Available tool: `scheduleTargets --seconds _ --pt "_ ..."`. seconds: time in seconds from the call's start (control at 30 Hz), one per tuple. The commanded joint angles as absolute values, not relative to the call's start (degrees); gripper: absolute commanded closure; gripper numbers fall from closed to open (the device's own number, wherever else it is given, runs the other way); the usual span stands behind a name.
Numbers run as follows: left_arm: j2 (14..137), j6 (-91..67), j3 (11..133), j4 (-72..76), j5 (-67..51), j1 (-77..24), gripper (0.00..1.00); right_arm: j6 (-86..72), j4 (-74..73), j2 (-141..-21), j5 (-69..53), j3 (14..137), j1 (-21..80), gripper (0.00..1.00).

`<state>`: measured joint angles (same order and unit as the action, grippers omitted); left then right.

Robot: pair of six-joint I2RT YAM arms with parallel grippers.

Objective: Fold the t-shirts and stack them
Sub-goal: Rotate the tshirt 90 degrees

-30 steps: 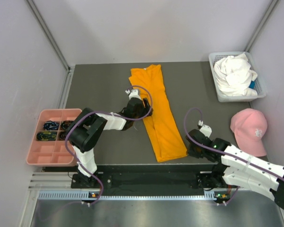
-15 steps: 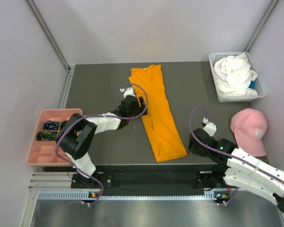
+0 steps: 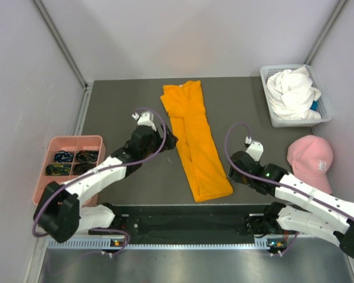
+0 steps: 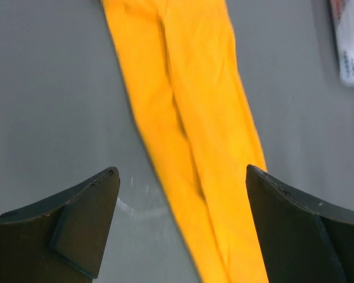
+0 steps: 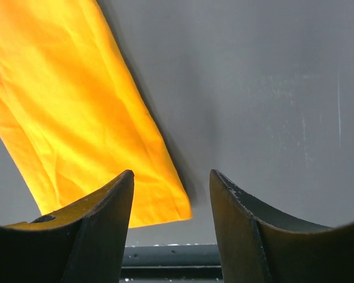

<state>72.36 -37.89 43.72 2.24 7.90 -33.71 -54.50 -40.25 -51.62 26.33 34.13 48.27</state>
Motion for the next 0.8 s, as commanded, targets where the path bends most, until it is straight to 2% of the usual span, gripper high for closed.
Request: scheduleTargets --seconds 0.0,0.27,0.77 --pt "65.93 -44.11 33.68 -2.37 0.26 -34.89 0.09 -52.65 -38.85 -51.33 30.93 38.75 48.96 0.45" --pt "61.08 -53.17 25.59 -0.45 7.20 -47.71 0.10 -52.56 -40.51 -47.55 31.56 40.43 48.08 0.45" --pt "76.02 -64.68 25.40 12.74 8.70 -63.80 0.16 -54.58 -44.91 -39.99 31.38 38.67 48.08 0.44"
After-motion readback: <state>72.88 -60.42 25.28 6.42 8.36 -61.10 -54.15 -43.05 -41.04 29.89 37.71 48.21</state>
